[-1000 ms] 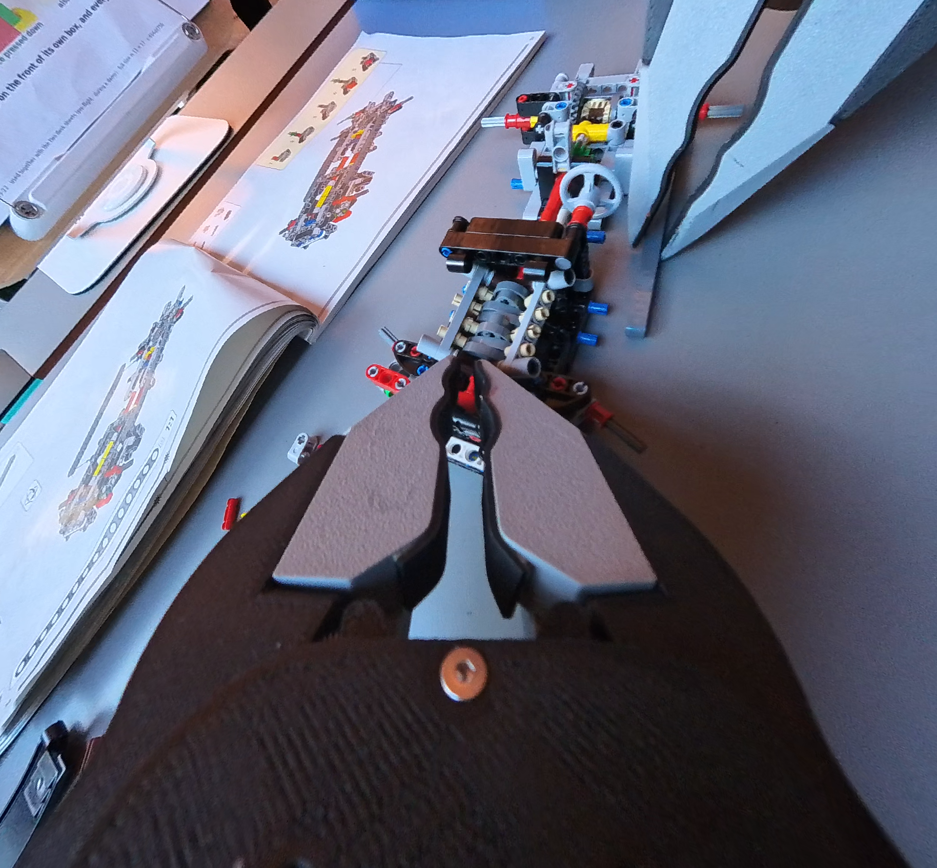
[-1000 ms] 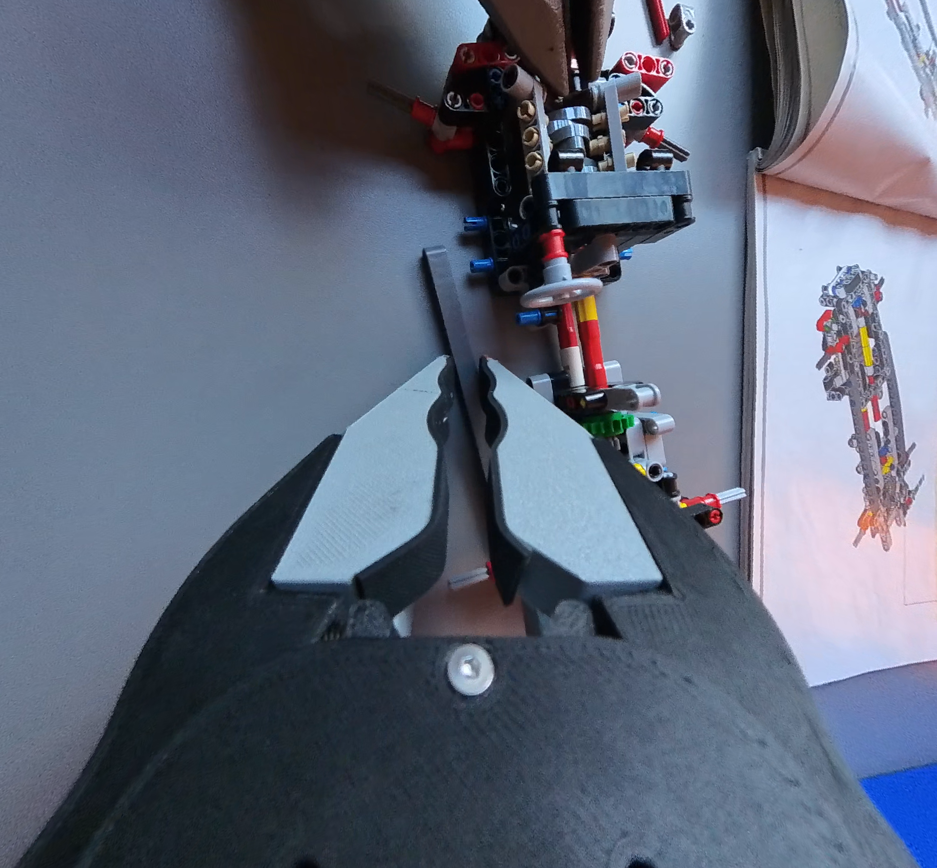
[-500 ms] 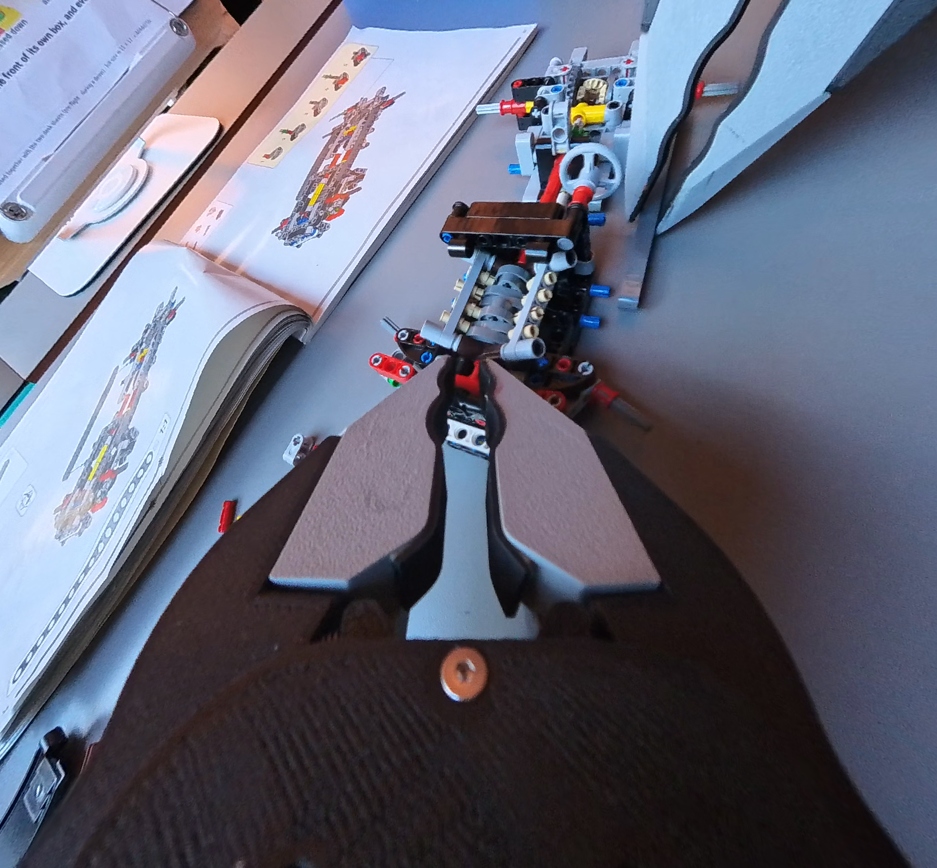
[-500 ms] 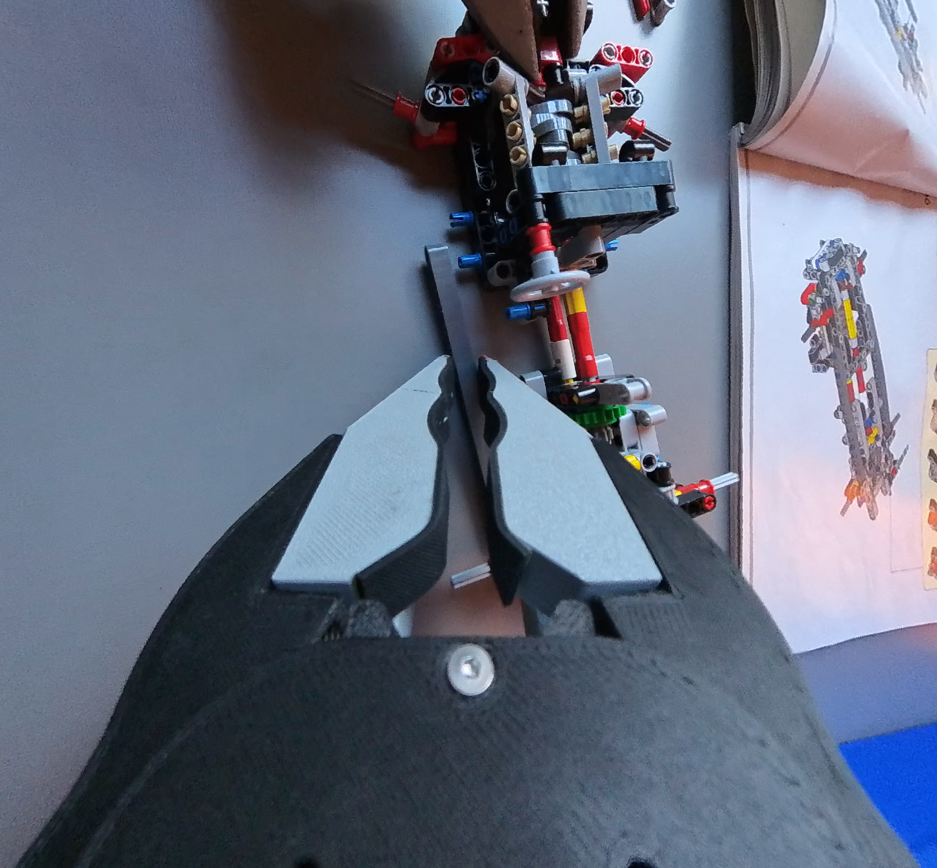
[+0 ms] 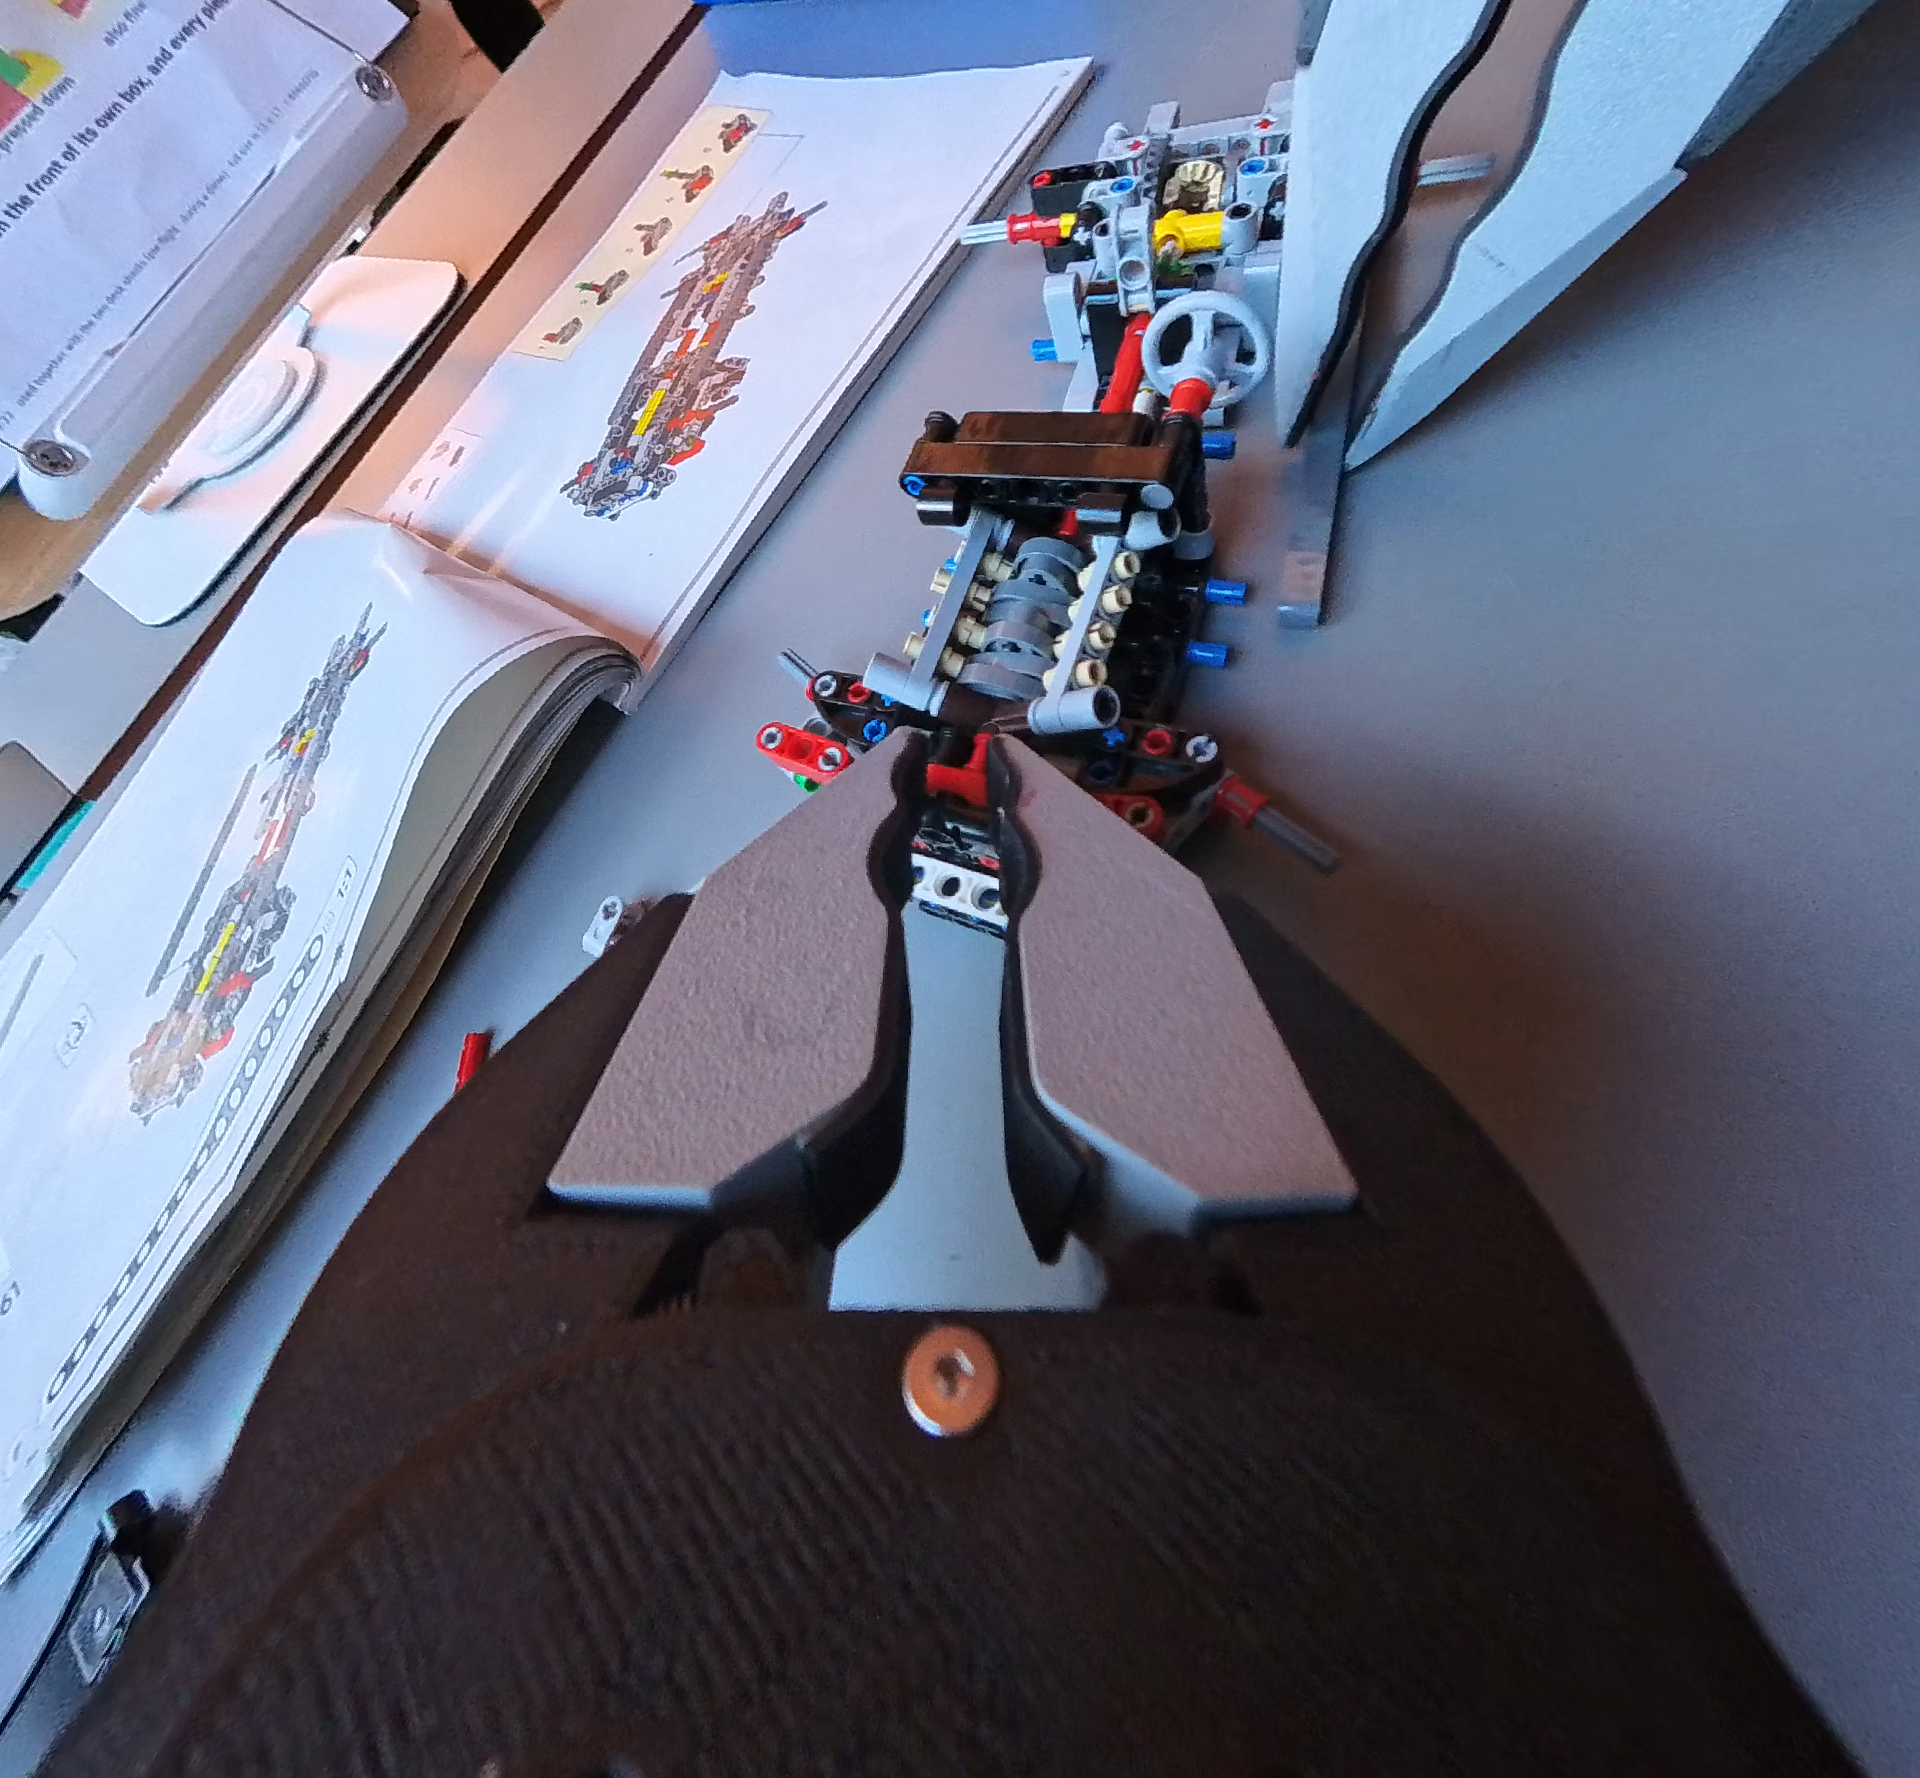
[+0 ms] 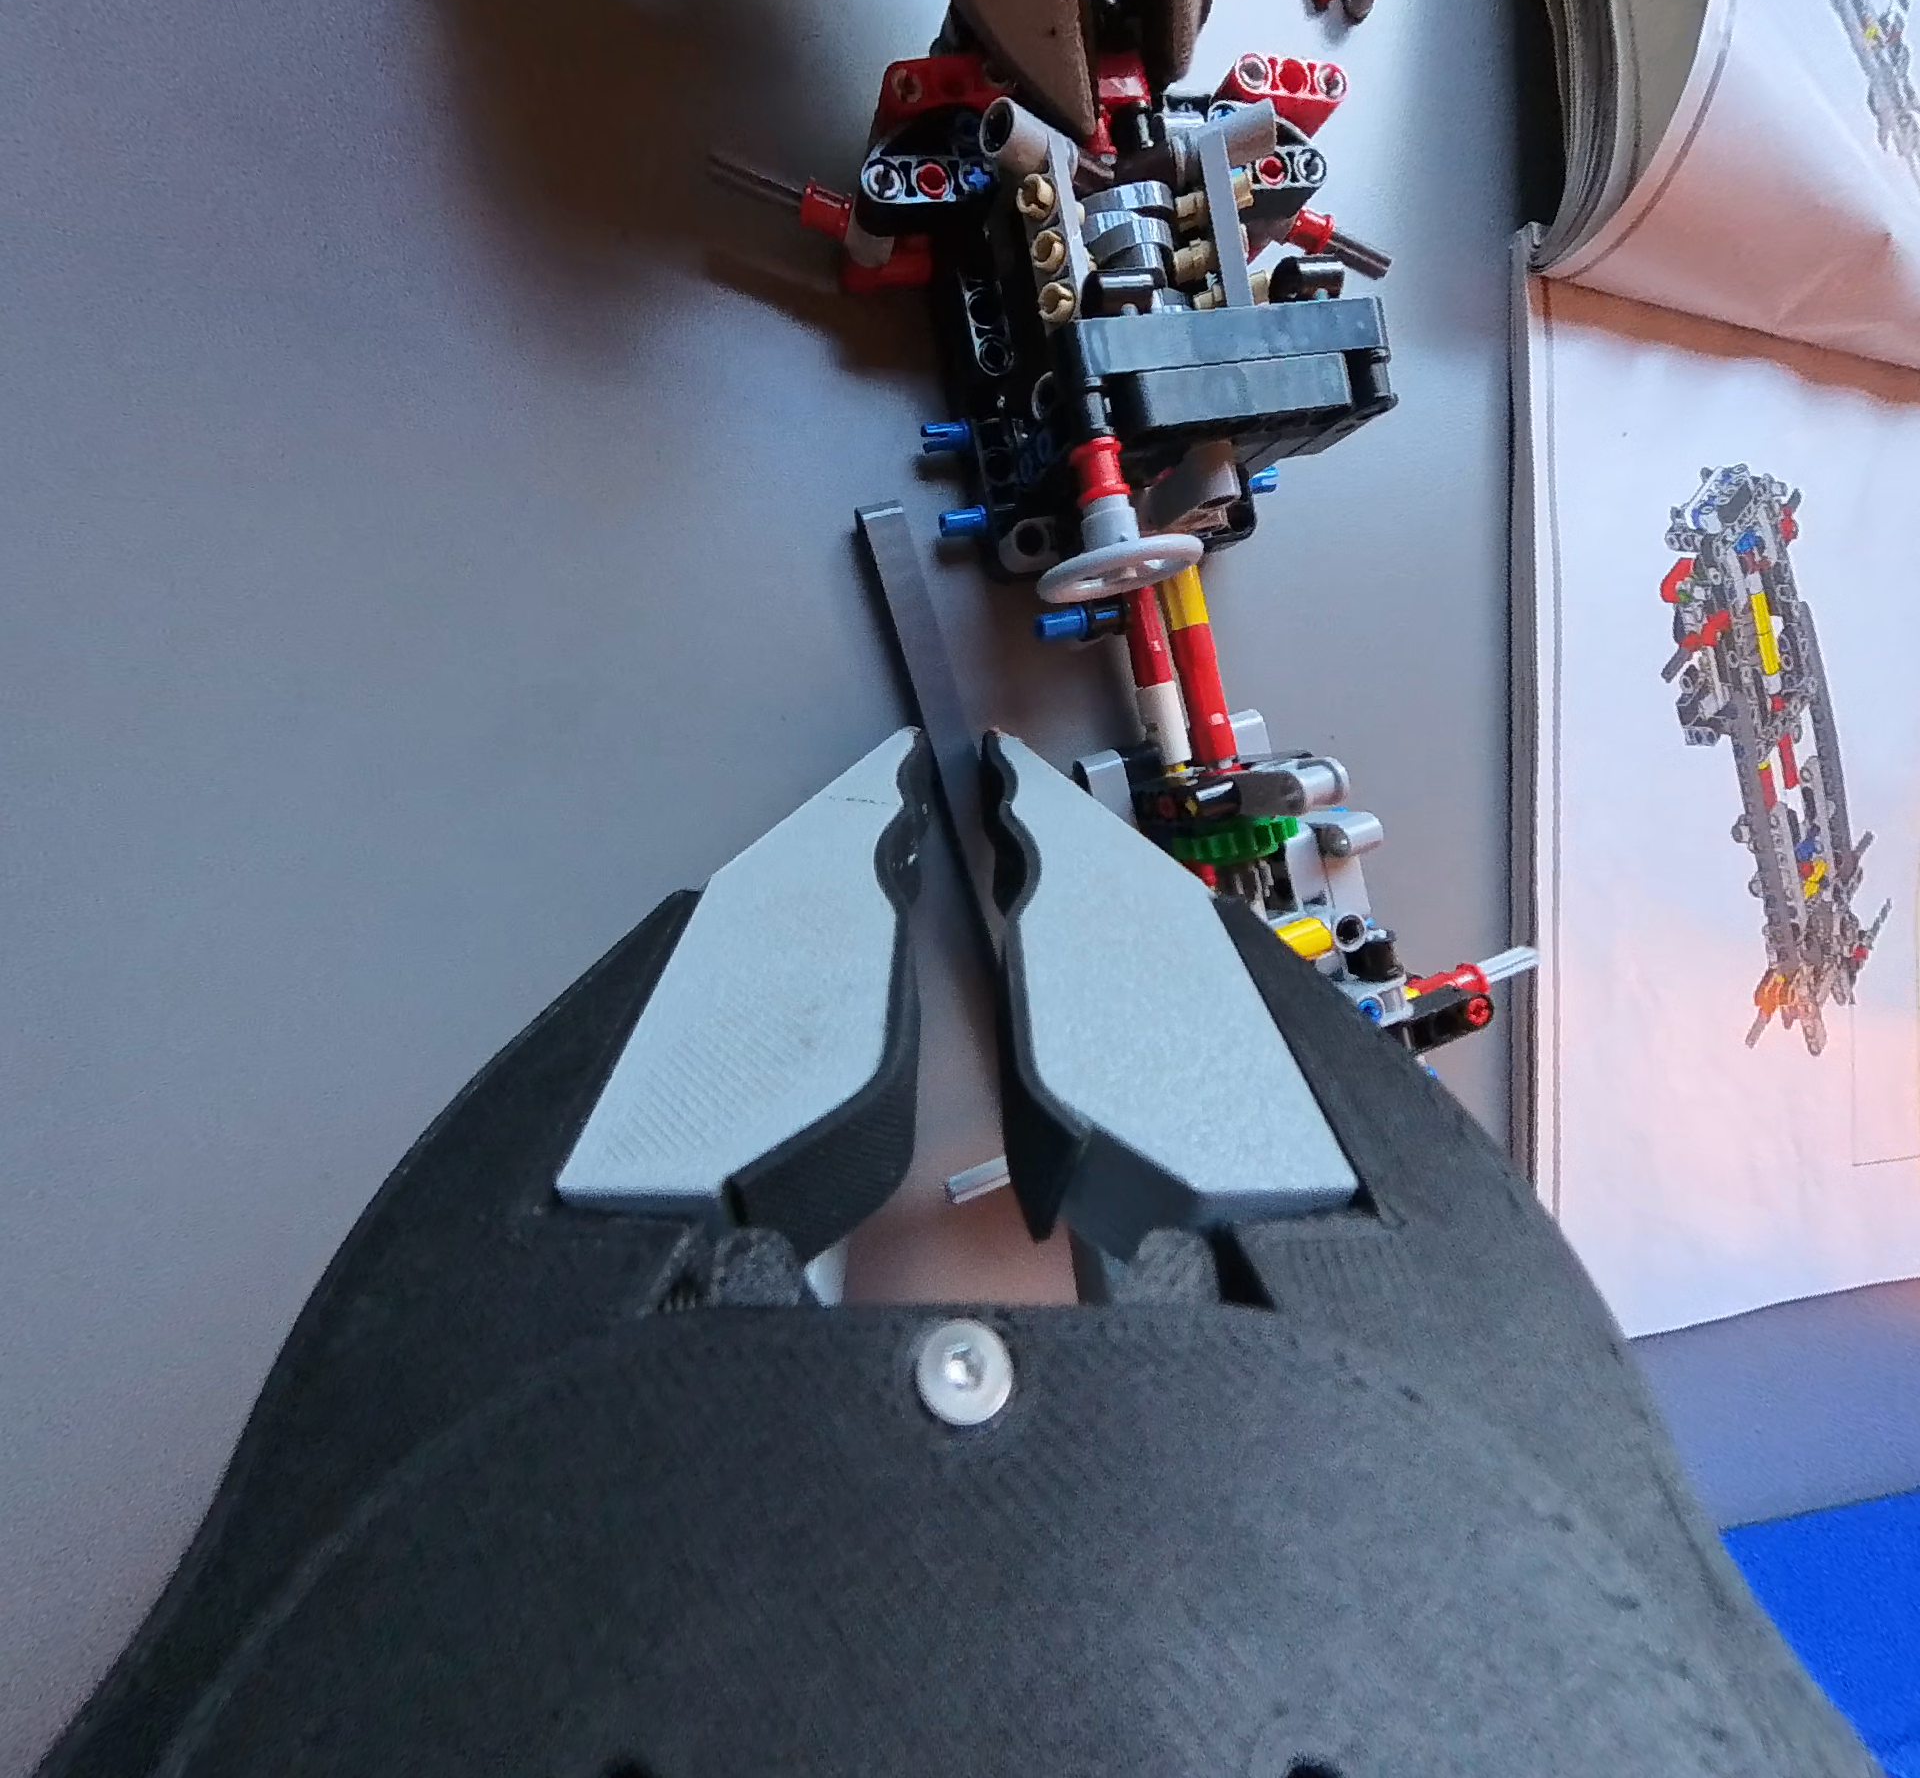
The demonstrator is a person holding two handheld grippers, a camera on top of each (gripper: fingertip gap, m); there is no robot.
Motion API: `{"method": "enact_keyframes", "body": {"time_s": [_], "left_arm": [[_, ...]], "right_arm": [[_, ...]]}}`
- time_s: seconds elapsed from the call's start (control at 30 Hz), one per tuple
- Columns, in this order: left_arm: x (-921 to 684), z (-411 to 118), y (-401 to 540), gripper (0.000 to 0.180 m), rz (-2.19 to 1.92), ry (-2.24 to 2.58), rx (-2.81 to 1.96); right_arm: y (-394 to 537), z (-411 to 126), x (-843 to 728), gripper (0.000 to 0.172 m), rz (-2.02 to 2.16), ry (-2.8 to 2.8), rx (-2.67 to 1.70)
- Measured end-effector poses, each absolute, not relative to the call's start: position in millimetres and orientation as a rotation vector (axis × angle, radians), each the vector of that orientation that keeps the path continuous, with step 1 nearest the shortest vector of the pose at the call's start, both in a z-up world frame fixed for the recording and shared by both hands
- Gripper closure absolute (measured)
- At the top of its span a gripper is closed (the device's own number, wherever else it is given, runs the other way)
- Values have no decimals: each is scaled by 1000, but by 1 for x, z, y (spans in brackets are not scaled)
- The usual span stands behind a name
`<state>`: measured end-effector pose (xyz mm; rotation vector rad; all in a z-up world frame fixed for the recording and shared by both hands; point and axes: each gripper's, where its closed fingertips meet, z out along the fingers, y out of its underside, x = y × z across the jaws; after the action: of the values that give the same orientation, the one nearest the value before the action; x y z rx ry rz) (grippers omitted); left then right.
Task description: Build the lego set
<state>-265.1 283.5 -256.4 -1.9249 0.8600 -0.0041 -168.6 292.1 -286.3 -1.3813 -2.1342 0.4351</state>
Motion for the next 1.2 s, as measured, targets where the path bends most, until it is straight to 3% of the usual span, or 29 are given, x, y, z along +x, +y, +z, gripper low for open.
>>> {"method": "enact_keyframes", "body": {"time_s": [0.27,0.47,0.97,1.2], "left_arm": [[-261,-256,281,173,24,881,-1908],[-262,-255,280,169,1,867,-1912],[-265,-253,281,164,-27,839,-1920],[-264,-251,280,155,-68,824,-1918]], "right_arm": [[299,-286,-166,163,409,-2115,-1360],[301,-278,-161,142,442,-2112,-1342],[376,-221,-97,148,625,-1797,-1378],[378,-229,-92,149,580,-1813,-1389]]}}
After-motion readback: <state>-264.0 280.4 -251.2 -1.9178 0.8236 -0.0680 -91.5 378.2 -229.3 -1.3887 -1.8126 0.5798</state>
